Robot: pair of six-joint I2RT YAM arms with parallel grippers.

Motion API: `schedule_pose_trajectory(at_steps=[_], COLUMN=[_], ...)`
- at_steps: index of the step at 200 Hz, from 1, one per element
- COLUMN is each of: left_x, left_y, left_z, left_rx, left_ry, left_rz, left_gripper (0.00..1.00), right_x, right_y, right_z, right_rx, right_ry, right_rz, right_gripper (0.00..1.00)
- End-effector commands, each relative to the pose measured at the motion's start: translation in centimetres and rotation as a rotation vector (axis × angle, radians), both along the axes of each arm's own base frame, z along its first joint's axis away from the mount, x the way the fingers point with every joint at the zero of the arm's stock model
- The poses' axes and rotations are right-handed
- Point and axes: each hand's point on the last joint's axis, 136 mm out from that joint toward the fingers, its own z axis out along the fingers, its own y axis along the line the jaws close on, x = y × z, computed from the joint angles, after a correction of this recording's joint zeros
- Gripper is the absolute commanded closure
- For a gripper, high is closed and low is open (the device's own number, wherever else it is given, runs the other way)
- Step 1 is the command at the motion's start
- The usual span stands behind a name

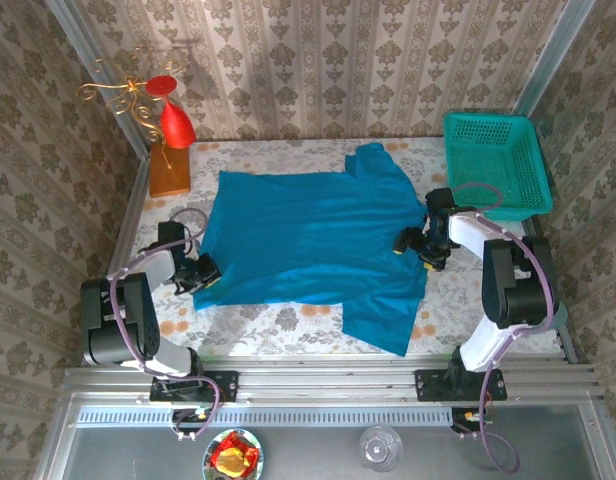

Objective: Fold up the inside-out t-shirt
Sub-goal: Smooth out the T-shirt at the center of the table.

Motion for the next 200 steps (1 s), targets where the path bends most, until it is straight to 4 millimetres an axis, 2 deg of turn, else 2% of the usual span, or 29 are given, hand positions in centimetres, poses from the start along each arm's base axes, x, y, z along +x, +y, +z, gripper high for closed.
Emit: schedule_pose_trajectory(at_steps=[1, 13, 49, 67, 94, 121, 136, 142, 146, 167, 184, 200], left_x=[-0.6, -0.7, -0.9, -0.8, -1.0, -1.9, -2.2, -2.3, -2.3, -1.9, -1.2, -0.7], left_y=[0.4, 0.4, -0.1, -0.2, -0.2, 0.1, -0.1, -0.1, -0.2, -0.9, -1.7, -1.6], left_z=[-0.3, -0.4, 0.0, 1.2, 3.4, 4.4, 4.3, 4.2, 4.1, 3.4, 2.8, 2.1], left_rx=[-0.029, -0.034, -0.059, -0.065, -0.022, 0.061, 0.070, 0.071, 0.069, 0.040, 0.013, 0.028], left_ry=[0.007, 0.011, 0.003, -0.027, -0.065, -0.069, -0.062, -0.057, -0.054, -0.043, -0.032, -0.003], left_rz=[0.053, 0.055, 0.055, 0.058, 0.048, 0.041, 0.037, 0.034, 0.033, 0.009, -0.020, -0.017], left_gripper=[0.85, 0.85, 0.85, 0.85, 0.84, 0.83, 0.83, 0.83, 0.83, 0.83, 0.83, 0.85], right_x=[-1.6, -2.2, -2.8, -2.6, -2.7, -4.3, -6.3, -7.2, -7.6, -10.9, -13.4, -15.1], right_y=[-2.0, -3.0, -3.9, -4.1, -3.0, 0.1, 2.6, 3.5, 4.2, 7.4, 9.2, 10.9], right_z=[-1.9, -2.1, -1.7, -0.5, 2.6, 5.3, 5.8, 5.3, 5.9, 5.1, 4.2, 3.2], right_rx=[-0.057, -0.078, -0.088, -0.102, -0.092, -0.059, -0.024, -0.012, 0.004, 0.067, 0.105, 0.160], right_ry=[0.078, 0.087, 0.093, 0.065, 0.007, -0.028, -0.014, 0.011, -0.009, 0.030, 0.068, 0.094], right_rz=[-0.071, -0.101, -0.134, -0.136, -0.101, -0.007, 0.058, 0.078, 0.092, 0.146, 0.172, 0.192], right_gripper=[0.15, 0.16, 0.16, 0.16, 0.16, 0.16, 0.16, 0.16, 0.16, 0.17, 0.16, 0.16])
